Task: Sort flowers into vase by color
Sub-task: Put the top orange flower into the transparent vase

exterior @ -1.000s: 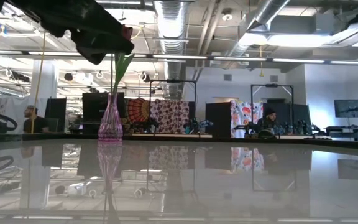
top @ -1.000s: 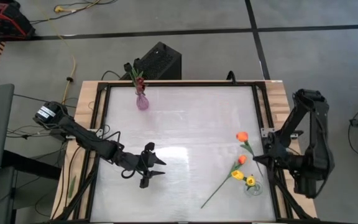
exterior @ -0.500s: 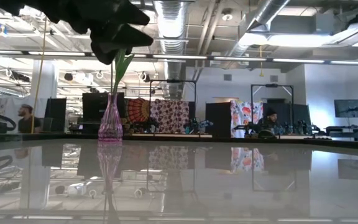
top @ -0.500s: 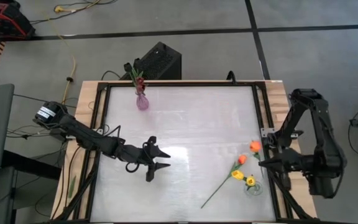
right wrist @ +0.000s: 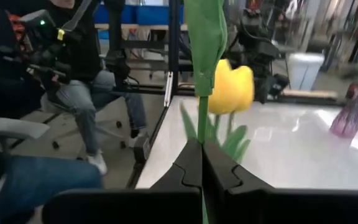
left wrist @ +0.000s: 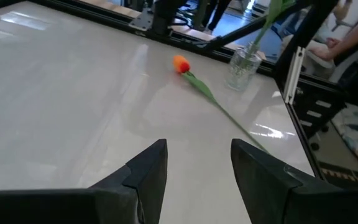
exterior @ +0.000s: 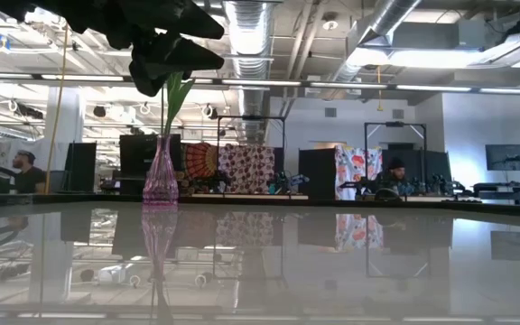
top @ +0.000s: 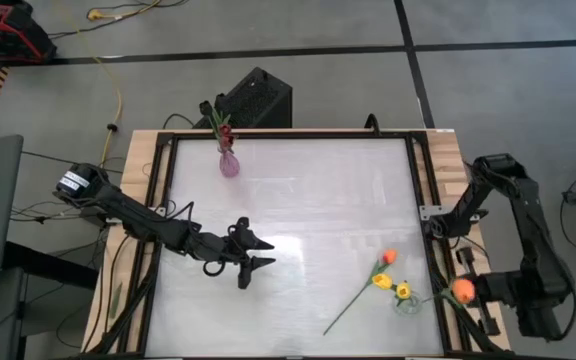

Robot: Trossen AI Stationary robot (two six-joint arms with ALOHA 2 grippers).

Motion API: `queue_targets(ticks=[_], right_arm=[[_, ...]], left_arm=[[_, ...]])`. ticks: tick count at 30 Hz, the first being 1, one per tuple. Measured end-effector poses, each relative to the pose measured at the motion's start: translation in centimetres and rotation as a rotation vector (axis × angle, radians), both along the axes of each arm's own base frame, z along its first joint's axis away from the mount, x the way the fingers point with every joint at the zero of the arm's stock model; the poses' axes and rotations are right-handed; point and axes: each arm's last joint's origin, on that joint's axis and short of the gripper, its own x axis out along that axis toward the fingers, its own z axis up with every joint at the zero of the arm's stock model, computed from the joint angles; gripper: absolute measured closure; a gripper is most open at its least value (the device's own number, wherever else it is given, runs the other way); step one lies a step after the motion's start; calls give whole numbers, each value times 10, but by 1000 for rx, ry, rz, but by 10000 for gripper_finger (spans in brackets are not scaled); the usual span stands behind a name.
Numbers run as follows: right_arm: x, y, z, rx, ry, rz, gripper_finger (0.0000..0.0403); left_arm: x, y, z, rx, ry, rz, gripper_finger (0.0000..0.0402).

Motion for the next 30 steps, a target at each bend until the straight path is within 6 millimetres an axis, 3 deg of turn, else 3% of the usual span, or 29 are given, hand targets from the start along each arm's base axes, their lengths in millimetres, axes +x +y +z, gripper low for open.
queue_targets(ticks=[7, 20, 30], right_arm=[[2, 15, -25, -120, -29, -17, 384], [1, 18, -29, -123, -7, -19, 384], [6, 16, -54, -99, 57, -48, 367]], left_arm=[[0, 1, 0, -12, -7, 55, 235], [-4, -7, 0, -33, -11, 57, 235], [-5, -9, -1, -16, 2, 50, 235]])
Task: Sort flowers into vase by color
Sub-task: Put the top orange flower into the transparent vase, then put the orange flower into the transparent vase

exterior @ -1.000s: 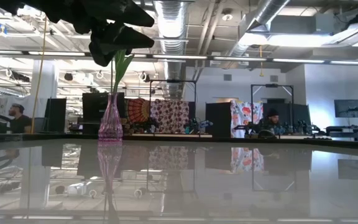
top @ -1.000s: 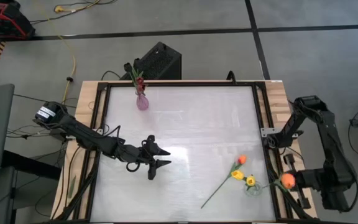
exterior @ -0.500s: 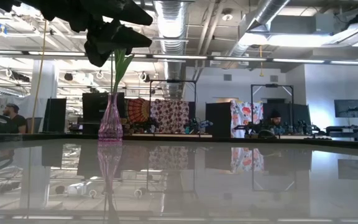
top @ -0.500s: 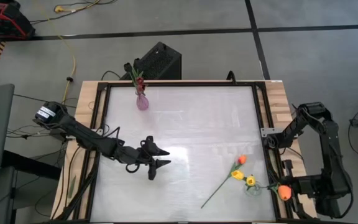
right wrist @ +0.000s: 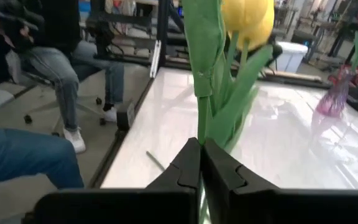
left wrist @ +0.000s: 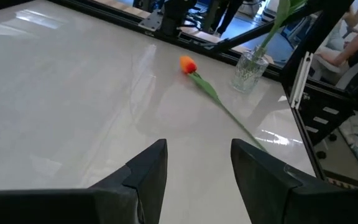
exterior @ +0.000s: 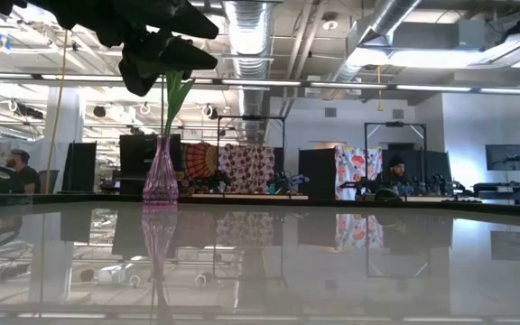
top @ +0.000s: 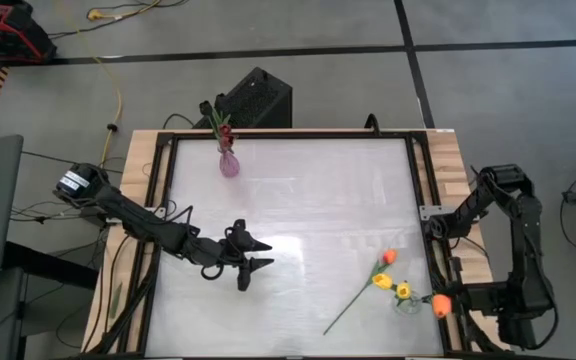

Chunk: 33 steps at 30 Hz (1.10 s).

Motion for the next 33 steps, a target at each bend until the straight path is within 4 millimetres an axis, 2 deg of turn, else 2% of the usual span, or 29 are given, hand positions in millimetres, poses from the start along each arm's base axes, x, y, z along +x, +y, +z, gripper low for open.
queue_targets(ticks=[5, 10, 16, 20, 23, 27, 33], right_arm=[[4, -1, 0, 0, 56, -29, 331], [12, -5, 8, 83, 299, -117, 283], [16, -20, 30, 199, 583, -192, 212], [18, -33, 49, 329, 664, -195, 174], [17, -45, 60, 397, 715, -180, 161], [17, -59, 69, 459, 692, -162, 160], [20, -68, 70, 441, 672, -189, 170]], left_arm=[[0, 0, 0, 0, 0, 0, 235], [0, 0, 0, 0, 1, 0, 235], [0, 0, 0, -2, 1, 1, 235], [0, 1, 0, -20, -9, 57, 235], [7, -1, -7, -59, -44, 88, 235], [40, -18, -21, -106, -115, 0, 235], [121, -59, -32, -69, -85, -184, 235]])
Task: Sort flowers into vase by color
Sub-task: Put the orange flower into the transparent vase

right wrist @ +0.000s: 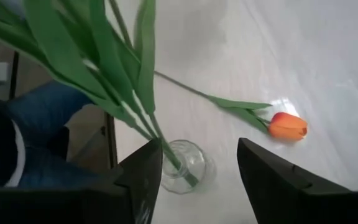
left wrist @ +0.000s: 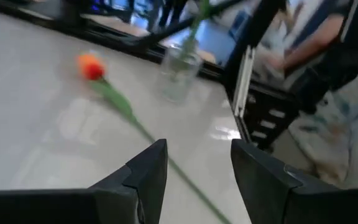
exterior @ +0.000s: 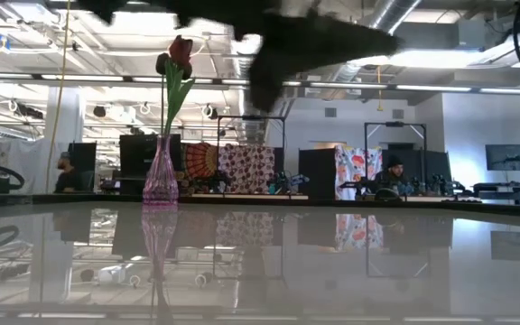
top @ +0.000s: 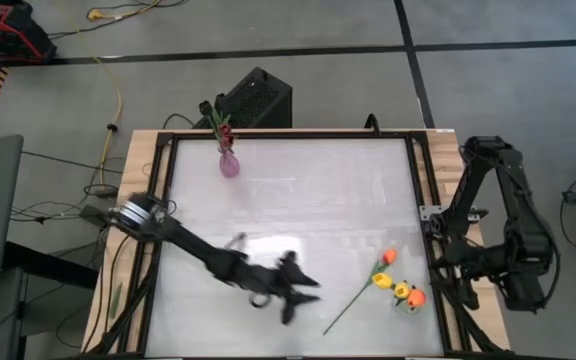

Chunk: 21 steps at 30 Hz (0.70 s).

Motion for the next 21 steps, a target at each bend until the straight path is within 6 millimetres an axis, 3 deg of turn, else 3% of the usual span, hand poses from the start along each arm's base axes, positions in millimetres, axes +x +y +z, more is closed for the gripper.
queue_targets(ticks=[4, 10, 14, 21], right_arm=[[3, 0, -1, 3, 23, -17, 176], [5, 4, -3, -1, 27, -30, 177], [5, 8, -4, 10, 38, -26, 177], [5, 14, -7, 7, 75, -11, 177]], left_arm=[[52, -15, -2, 80, 113, 17, 235], [118, -20, -13, 125, 274, 76, 235], [146, -21, -31, 150, 343, 67, 235], [166, -23, -69, 148, 409, 45, 235]])
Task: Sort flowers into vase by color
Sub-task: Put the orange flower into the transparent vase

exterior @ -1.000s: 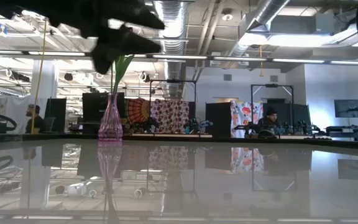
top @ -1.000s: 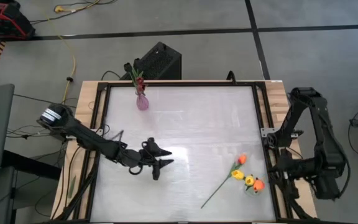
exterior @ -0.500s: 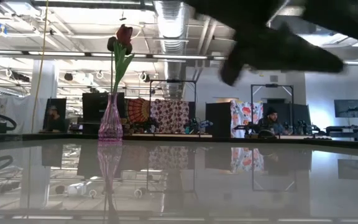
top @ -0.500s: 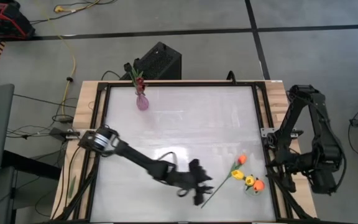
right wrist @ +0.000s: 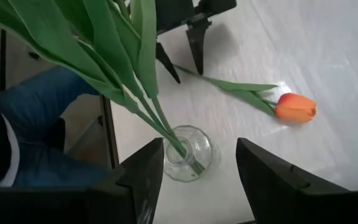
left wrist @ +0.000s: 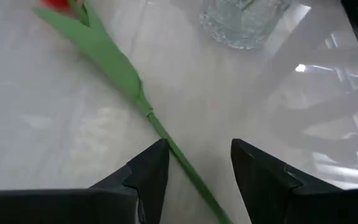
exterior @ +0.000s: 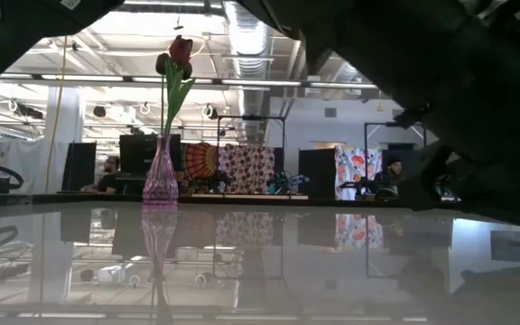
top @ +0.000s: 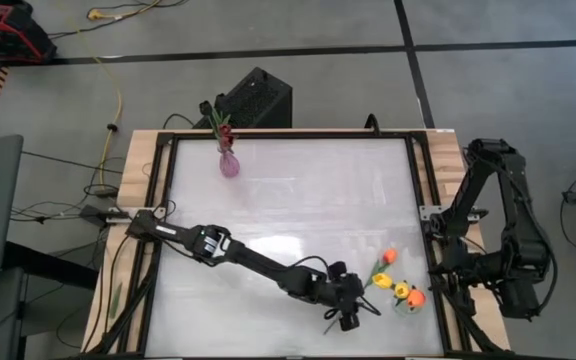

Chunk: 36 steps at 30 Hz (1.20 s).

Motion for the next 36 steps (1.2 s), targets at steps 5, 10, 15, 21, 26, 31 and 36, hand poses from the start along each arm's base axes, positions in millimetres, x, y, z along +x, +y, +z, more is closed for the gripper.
queue_targets(ticks=[5, 10, 15, 21, 26, 31, 36], right_arm=[[0, 1, -1, -20, -1, 13, 177], [0, 2, -2, -34, -3, 26, 177], [0, 2, -2, -34, -3, 27, 177], [0, 2, -1, -31, -3, 27, 177], [0, 1, -2, -38, -3, 27, 177], [1, 1, -1, -45, -14, 24, 177], [5, -3, 0, -104, -75, 31, 177]], left_arm=[[-3, 0, -17, 103, 61, -3, 252], [-11, 0, -23, 179, 142, 29, 341], [-11, 5, -25, 218, 173, 31, 396], [-21, 14, 2, 383, 221, 89, 401], [-42, 34, 38, 604, 357, 204, 401], [-65, 45, 70, 704, 451, 295, 401], [-96, 52, 112, 828, 496, 400, 401]])
